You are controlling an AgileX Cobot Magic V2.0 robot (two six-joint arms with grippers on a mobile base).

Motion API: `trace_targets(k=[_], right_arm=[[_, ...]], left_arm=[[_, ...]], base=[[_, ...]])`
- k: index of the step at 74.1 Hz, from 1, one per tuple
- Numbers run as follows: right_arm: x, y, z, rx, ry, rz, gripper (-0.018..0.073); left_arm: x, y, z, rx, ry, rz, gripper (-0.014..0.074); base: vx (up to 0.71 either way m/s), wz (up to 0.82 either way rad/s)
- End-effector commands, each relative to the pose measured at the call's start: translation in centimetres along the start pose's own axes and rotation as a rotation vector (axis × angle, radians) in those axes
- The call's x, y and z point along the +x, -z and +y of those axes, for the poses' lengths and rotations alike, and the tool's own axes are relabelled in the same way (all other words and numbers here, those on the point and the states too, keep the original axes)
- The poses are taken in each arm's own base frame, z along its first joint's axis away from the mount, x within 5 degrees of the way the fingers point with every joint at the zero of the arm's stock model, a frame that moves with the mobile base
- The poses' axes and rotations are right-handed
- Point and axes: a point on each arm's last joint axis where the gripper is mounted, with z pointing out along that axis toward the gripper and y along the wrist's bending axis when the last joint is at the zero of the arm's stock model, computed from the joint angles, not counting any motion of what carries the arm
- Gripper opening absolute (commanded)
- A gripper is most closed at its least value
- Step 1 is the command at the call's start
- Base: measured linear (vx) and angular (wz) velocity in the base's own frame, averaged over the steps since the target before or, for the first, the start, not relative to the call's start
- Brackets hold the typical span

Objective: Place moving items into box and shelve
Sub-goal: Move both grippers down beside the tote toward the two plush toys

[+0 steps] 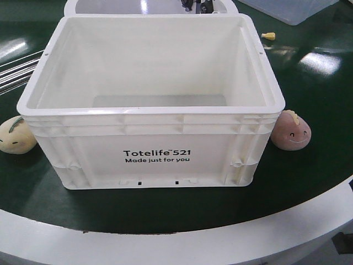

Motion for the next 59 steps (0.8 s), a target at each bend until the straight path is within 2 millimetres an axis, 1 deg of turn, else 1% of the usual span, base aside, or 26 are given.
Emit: trace_targets(k=[1,47,59], right_arm=[[-0.9,0.1,0.0,0.006,0.003,-0.09,-0.0001],[-1.3,0.1,0.0,0.006,0.0,-0.133,-0.0001],[-2.3,0.3,0.0,0.006,-0.011,-0.24,-0.0001]], left_arm=[[-1.4,0.2,0.0,0.004,0.012,-0.11,-0.0007],[-1.5,0.2,0.0,0.004,0.012,-0.12,-0.0007],[-2.1,0.3,0.0,0.009,0.055,-0.186,-0.0007]], base=[[0.0,0.0],[0.0,0.0],[0.0,0.0]])
